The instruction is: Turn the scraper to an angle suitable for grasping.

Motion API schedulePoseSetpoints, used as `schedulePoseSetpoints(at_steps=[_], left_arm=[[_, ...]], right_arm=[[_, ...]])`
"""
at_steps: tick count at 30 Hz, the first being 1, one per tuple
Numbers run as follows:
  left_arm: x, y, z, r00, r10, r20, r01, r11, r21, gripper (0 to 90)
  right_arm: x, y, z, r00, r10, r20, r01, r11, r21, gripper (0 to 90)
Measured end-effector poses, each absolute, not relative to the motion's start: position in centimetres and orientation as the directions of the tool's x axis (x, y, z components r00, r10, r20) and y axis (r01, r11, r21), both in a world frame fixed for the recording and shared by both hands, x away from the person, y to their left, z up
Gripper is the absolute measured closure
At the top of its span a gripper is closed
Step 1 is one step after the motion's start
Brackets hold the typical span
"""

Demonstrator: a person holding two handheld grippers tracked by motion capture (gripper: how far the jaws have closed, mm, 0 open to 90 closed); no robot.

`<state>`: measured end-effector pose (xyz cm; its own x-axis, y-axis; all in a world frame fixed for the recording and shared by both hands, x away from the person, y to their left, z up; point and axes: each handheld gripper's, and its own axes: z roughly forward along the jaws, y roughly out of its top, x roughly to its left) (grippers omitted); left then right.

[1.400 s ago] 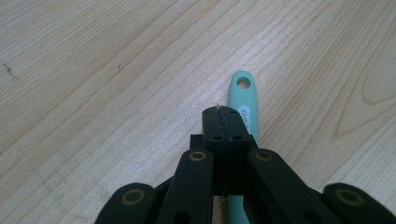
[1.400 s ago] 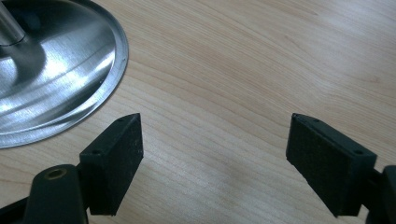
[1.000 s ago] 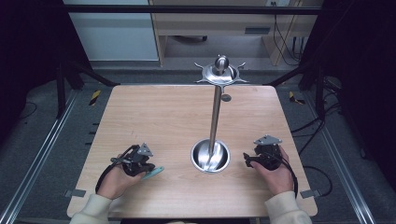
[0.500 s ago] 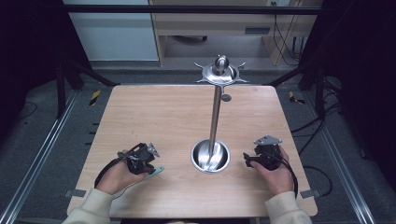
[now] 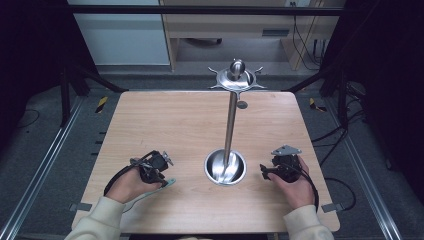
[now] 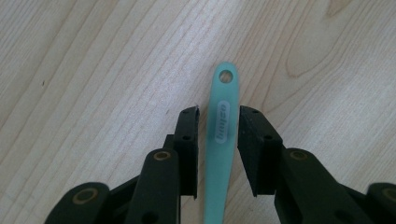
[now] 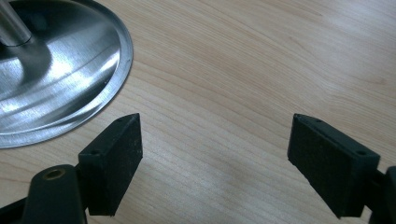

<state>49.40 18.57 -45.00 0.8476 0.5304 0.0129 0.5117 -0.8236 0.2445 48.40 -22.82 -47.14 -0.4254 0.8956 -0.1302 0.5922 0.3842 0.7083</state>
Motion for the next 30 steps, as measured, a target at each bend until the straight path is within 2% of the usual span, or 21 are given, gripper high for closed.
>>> schedulePoseSetpoints(at_steps=[15, 30], left_arm=[[49.8, 18.2, -46.0, 0.861, 0.509, -0.011, 0.501, -0.843, 0.194, 67.3], [50.0, 18.0, -46.2, 0.870, 0.494, -0.011, 0.488, -0.855, 0.175, 70.8]], right_arm=[[48.3, -22.7, -47.1, -0.433, 0.892, -0.126, 0.591, 0.387, 0.708, 17.7], [48.3, -22.7, -47.1, -0.433, 0.893, -0.123, 0.590, 0.385, 0.710, 17.6]])
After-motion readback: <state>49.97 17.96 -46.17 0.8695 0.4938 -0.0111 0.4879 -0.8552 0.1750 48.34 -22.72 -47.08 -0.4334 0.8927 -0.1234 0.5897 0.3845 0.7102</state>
